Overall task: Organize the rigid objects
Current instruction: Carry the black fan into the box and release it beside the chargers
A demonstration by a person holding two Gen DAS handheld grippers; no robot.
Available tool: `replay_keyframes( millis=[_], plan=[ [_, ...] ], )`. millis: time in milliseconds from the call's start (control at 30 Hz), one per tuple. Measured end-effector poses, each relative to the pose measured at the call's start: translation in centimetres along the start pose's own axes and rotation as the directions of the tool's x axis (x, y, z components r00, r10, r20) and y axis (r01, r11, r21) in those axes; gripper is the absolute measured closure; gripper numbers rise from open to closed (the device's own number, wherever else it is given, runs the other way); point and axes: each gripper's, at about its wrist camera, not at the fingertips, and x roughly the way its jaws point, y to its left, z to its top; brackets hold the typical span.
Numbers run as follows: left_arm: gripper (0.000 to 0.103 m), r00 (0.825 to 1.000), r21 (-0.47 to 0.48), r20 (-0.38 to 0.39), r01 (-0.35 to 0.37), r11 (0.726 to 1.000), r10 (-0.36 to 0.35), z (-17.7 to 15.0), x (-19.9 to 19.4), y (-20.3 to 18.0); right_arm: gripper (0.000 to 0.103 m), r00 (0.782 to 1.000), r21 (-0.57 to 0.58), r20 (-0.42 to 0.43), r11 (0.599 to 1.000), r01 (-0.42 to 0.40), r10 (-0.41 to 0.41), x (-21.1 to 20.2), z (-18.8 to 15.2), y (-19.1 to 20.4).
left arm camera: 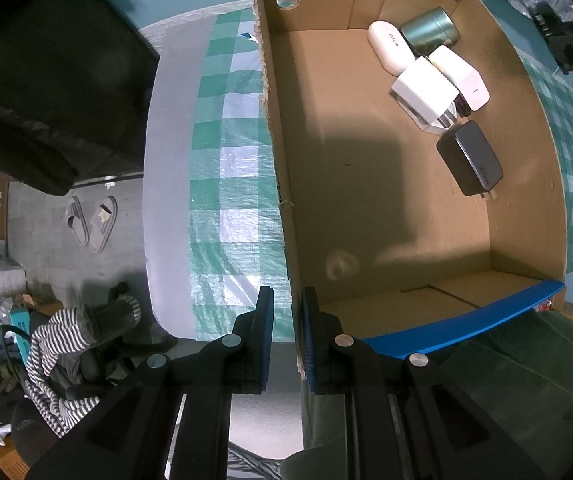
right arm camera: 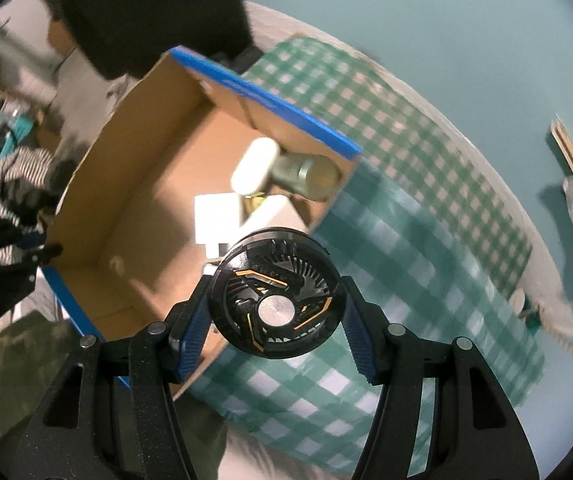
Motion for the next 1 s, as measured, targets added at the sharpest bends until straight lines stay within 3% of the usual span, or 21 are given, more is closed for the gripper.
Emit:
replay_keyframes(
  millis=[467,1000],
  plan=[
    [0.089,1.0,-0.004,0.003,0.002,1.0,-0.002,0.0,-0.1,0.2,0.042,0.997,-0.19,-0.075,0.982,0.008,-0.023,4.1,1.8,4.5],
    [0.089,1.0,-0.009,-0.005,0.002,1.0,-0.002,0.2,0.1,0.3,0.041,0.989,-0.271,-0.14,0.963,0.01,-0.05,7.2,1.5,5.6]
  ],
)
